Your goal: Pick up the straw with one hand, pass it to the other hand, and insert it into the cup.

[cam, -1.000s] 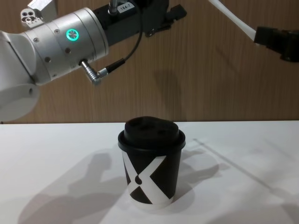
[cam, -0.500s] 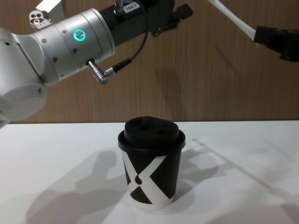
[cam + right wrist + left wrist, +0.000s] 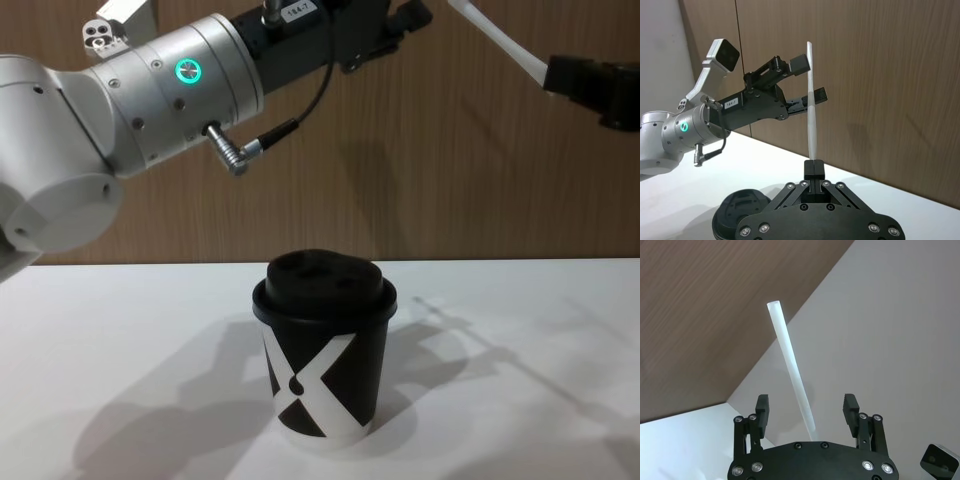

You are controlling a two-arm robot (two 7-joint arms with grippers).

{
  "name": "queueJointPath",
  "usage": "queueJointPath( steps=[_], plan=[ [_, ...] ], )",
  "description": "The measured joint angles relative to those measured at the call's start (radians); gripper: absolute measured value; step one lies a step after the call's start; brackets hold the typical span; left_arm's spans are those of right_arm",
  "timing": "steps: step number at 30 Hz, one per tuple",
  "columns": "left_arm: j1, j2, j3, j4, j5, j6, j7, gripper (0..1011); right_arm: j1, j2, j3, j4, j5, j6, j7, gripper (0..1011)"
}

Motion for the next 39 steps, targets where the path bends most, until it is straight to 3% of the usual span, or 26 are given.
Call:
queueJointPath(
  steps=[6, 27, 33, 39],
  plan=[
    [-0.009, -0.003, 0.01, 0.008, 0.0, -0.005, -0.001, 815, 0.0, 0.0, 0.0, 0.0, 0.0, 0.0, 0.0, 0],
    [-0.017, 0.0, 0.03, 0.003, 0.0, -0.028, 0.016, 117, 0.0, 0.0, 0.0, 0.0, 0.0, 0.0, 0.0, 0],
    [-0.018, 0.002, 0.035, 0.002, 0.0, -0.034, 0.018, 71, 0.0, 0.0, 0.0, 0.0, 0.0, 0.0, 0.0, 1],
    [-0.02, 0.004, 0.039, 0.002, -0.002, -0.041, 0.02, 26, 0.0, 0.0, 0.0, 0.0, 0.0, 0.0, 0.0, 148]
  ],
)
